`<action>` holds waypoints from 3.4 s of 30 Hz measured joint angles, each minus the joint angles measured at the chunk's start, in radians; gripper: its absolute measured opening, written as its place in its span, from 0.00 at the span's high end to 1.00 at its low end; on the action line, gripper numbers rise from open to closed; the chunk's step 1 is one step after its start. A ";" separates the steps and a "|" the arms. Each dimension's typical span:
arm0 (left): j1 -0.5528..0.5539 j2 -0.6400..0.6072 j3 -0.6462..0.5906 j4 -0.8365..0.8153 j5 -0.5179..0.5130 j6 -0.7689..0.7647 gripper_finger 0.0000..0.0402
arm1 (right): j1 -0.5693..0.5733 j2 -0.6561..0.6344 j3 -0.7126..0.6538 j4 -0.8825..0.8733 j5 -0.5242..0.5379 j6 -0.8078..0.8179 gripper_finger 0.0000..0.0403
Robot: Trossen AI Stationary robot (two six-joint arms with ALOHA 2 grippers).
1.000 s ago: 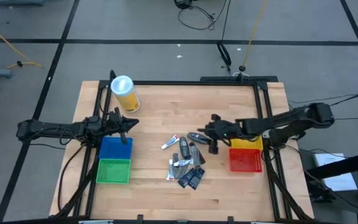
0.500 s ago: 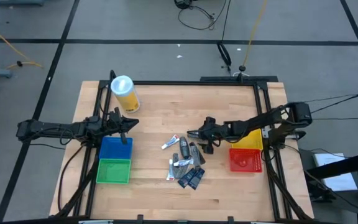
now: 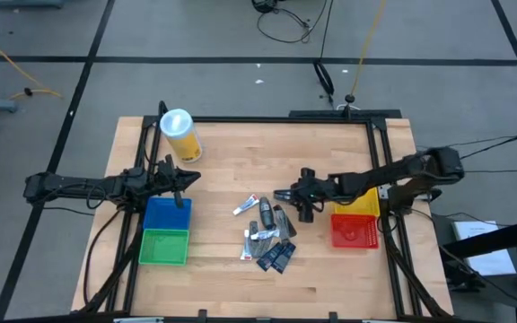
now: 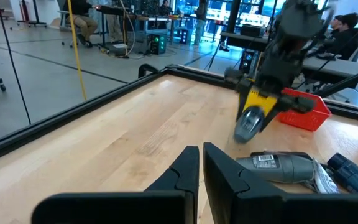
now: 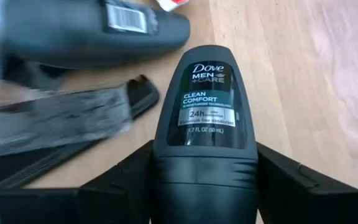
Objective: Pick & Place Travel size toiletries
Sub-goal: Put the black deodorant into the yellow basket, then put the white toothpaste into the blue basket
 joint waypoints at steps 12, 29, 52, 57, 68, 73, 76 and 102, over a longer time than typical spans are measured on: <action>0.000 0.000 0.000 -0.007 -0.001 0.002 0.95 | 0.098 -0.424 0.177 -1.136 -0.016 0.441 0.50; 0.000 0.000 0.000 0.004 -0.001 0.004 0.95 | 0.011 -0.393 -0.023 -1.117 -0.026 0.297 0.44; 0.000 0.000 0.000 0.012 -0.001 0.002 0.95 | 0.021 -0.415 0.063 -1.237 0.096 0.415 0.31; 0.000 0.000 0.000 0.018 0.008 0.003 0.95 | 0.053 -0.460 0.123 -1.048 0.159 0.360 0.35; -0.036 0.103 0.000 0.205 0.070 0.024 0.95 | 0.127 -0.295 -0.031 0.142 0.095 0.037 0.38; -0.081 0.268 0.000 0.405 0.063 0.052 0.95 | 0.145 -0.067 -0.057 0.427 0.098 -0.014 0.39; -0.101 0.385 0.000 0.522 0.055 0.057 0.95 | 0.149 0.048 -0.057 0.511 0.099 -0.004 0.40; -0.177 1.198 0.714 -0.019 0.027 -0.007 0.80 | 0.177 0.189 -0.057 0.521 0.099 0.008 0.40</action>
